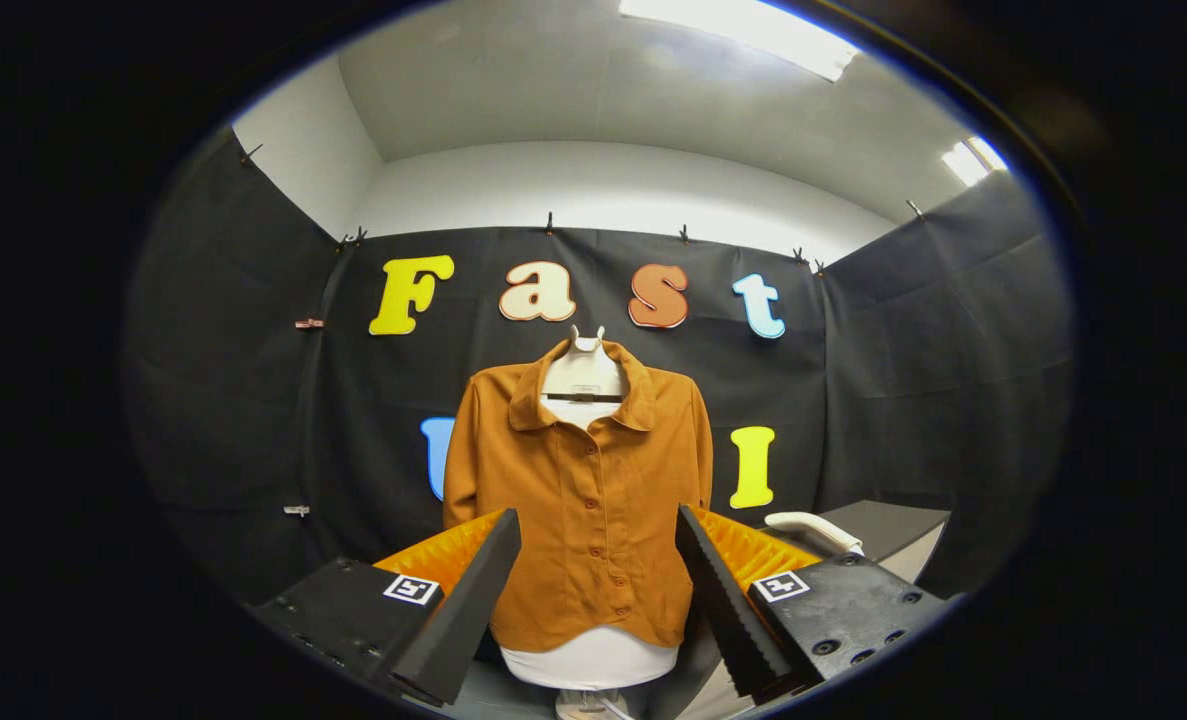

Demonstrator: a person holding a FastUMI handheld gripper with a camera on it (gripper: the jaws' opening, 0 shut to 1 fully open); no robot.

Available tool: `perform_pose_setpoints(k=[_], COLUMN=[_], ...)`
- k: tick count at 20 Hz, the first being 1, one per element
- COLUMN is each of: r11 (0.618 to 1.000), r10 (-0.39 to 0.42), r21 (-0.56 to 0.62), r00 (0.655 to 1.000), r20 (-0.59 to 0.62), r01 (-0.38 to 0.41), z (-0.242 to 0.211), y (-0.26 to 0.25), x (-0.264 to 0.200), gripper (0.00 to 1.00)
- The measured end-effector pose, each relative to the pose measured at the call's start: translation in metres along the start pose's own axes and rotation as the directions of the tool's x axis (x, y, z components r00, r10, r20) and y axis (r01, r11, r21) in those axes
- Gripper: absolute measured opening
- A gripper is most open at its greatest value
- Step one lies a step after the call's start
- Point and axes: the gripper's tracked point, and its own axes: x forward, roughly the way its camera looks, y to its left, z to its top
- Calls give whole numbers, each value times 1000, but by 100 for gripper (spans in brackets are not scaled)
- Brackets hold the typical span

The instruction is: Iron the clothes twice with a garment steamer, once on the left side and once on the right side.

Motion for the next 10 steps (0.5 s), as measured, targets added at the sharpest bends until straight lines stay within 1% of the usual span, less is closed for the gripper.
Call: perform_pose_setpoints(k=[5, 10], r11=[1000, 1000], r10=[-13, 4], r21=[-11, -5], r00=[1000, 1000], r20=[2, -11], r01=[13, -4], z=[-5, -15], y=[-29, -73], x=[21, 65], gripper=[98, 98])
